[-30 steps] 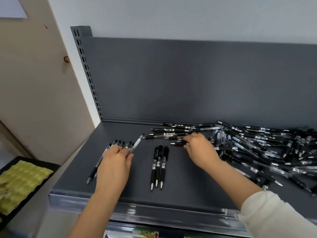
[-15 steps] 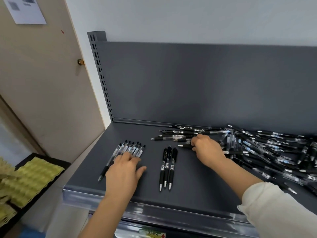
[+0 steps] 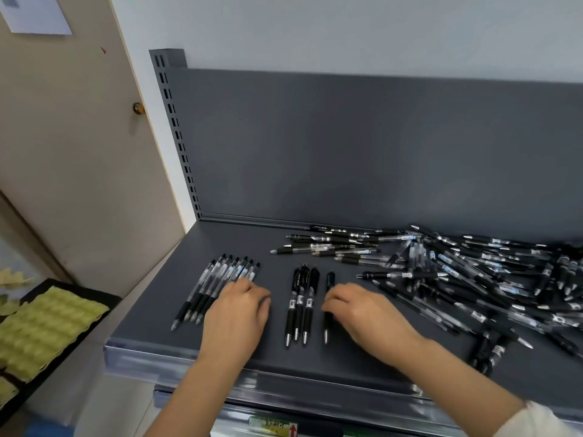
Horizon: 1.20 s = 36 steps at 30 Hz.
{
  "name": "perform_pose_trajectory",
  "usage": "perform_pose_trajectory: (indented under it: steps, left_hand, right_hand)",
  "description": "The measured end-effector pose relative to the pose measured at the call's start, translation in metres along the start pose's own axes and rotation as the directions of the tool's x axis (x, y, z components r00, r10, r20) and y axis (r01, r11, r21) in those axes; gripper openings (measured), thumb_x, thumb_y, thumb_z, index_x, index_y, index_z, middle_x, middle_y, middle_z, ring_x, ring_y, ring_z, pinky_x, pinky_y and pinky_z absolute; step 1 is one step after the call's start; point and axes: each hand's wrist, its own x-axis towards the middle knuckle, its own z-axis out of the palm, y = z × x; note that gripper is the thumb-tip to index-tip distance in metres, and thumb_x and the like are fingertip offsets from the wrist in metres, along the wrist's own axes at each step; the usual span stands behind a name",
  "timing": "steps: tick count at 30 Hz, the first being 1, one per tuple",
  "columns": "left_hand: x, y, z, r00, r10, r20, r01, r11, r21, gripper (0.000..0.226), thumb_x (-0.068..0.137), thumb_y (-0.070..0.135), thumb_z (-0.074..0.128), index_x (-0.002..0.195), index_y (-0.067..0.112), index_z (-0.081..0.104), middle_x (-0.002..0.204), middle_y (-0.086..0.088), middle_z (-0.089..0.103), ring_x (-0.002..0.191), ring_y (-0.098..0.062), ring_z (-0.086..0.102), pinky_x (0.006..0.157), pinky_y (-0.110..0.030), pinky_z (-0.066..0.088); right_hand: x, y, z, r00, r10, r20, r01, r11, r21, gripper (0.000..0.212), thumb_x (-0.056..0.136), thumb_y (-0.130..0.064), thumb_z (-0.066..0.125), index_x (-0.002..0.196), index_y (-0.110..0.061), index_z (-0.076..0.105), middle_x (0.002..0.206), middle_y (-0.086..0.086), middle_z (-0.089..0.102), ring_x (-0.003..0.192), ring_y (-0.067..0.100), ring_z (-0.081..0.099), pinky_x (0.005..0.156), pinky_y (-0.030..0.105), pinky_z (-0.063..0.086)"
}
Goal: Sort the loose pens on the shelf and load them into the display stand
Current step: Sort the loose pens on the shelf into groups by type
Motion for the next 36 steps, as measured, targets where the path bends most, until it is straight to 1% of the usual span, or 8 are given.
perform_pose_trajectory:
  steps: [7, 10, 13, 16, 19, 27, 32, 36]
  left_hand:
    - [-0.001, 0.015, 0.012, 0.997, 0.008, 0.08, 0.003, 0.992, -0.129, 0.028, 0.09, 0.039, 0.057, 0.109, 0.022, 0.069, 0.102, 0.009, 0.059, 0.099, -0.011, 0.056, 0.073, -0.027, 0.052]
    - [-0.001, 0.022, 0.014, 0.996, 0.052, 0.075, -0.043, 0.993, -0.114, 0.031, 0.086, 0.041, 0.062, 0.108, 0.019, 0.07, 0.105, 0.008, 0.059, 0.1, -0.013, 0.055, 0.071, -0.028, 0.053]
    - [-0.001, 0.033, 0.016, 0.99, 0.129, 0.064, -0.123, 0.989, -0.082, 0.032, 0.08, 0.042, 0.069, 0.102, 0.019, 0.072, 0.102, 0.008, 0.06, 0.095, -0.016, 0.058, 0.065, -0.027, 0.053]
    - [-0.001, 0.048, 0.018, 0.985, 0.141, 0.099, -0.129, 0.984, -0.122, 0.039, 0.083, 0.046, 0.064, 0.111, 0.02, 0.069, 0.107, 0.01, 0.057, 0.101, -0.014, 0.053, 0.076, -0.027, 0.051]
    - [0.0, 0.055, 0.024, 0.985, 0.094, 0.144, -0.072, 0.986, -0.153, 0.045, 0.087, 0.045, 0.059, 0.123, 0.019, 0.062, 0.122, 0.008, 0.05, 0.115, -0.014, 0.044, 0.092, -0.029, 0.045]
    - [0.001, 0.056, 0.036, 0.973, -0.019, 0.229, 0.075, 0.968, -0.238, 0.056, 0.087, 0.047, 0.058, 0.134, 0.019, 0.05, 0.142, 0.005, 0.035, 0.133, -0.015, 0.03, 0.109, -0.031, 0.031]
    - [-0.002, 0.057, 0.036, 0.97, -0.026, 0.24, 0.095, 0.955, -0.281, 0.054, 0.088, 0.047, 0.056, 0.135, 0.021, 0.049, 0.143, 0.01, 0.034, 0.133, -0.012, 0.029, 0.109, -0.03, 0.031]
    - [-0.002, 0.059, 0.031, 0.987, 0.025, 0.156, 0.024, 0.952, -0.305, 0.051, 0.088, 0.045, 0.056, 0.133, 0.021, 0.051, 0.14, 0.01, 0.038, 0.132, -0.007, 0.025, 0.108, -0.027, 0.028]
  right_hand:
    - [-0.023, 0.003, 0.002, 0.962, 0.268, -0.058, -0.248, 0.94, 0.235, 0.029, 0.09, -0.014, 0.059, 0.118, -0.019, 0.064, 0.115, -0.008, 0.06, 0.105, 0.011, 0.059, 0.09, 0.024, 0.048]
    - [-0.033, 0.016, -0.004, 0.906, 0.414, -0.091, -0.391, 0.899, 0.197, 0.024, 0.088, -0.016, 0.063, 0.112, -0.015, 0.067, 0.109, -0.005, 0.062, 0.102, 0.015, 0.059, 0.084, 0.026, 0.049]
    - [-0.047, 0.035, -0.016, 0.778, 0.615, -0.131, -0.595, 0.787, 0.161, 0.019, 0.084, -0.015, 0.067, 0.103, -0.012, 0.07, 0.097, 0.001, 0.061, 0.094, 0.022, 0.06, 0.075, 0.034, 0.051]
    - [-0.064, 0.046, -0.024, 0.659, 0.732, -0.172, -0.712, 0.681, 0.17, 0.014, 0.08, -0.015, 0.072, 0.093, -0.011, 0.071, 0.088, 0.001, 0.058, 0.085, 0.024, 0.06, 0.063, 0.035, 0.05]
    - [-0.077, 0.047, -0.026, 0.614, 0.78, -0.122, -0.771, 0.626, 0.116, 0.023, 0.081, -0.023, 0.072, 0.102, -0.014, 0.07, 0.098, 0.001, 0.061, 0.097, 0.024, 0.055, 0.071, 0.037, 0.05]
    - [-0.072, 0.055, -0.035, 0.575, 0.813, 0.088, -0.817, 0.569, 0.091, 0.028, 0.084, -0.028, 0.068, 0.109, -0.018, 0.066, 0.108, 0.002, 0.06, 0.108, 0.022, 0.048, 0.085, 0.033, 0.045]
    - [-0.061, 0.053, -0.037, 0.605, 0.766, 0.22, -0.796, 0.591, 0.13, 0.027, 0.086, -0.03, 0.065, 0.11, -0.017, 0.062, 0.106, -0.001, 0.056, 0.104, 0.02, 0.055, 0.084, 0.033, 0.046]
    - [-0.046, 0.044, -0.041, 0.68, 0.694, 0.235, -0.73, 0.611, 0.306, 0.012, 0.086, -0.024, 0.066, 0.095, -0.021, 0.059, 0.088, -0.007, 0.057, 0.088, 0.016, 0.053, 0.074, 0.027, 0.039]
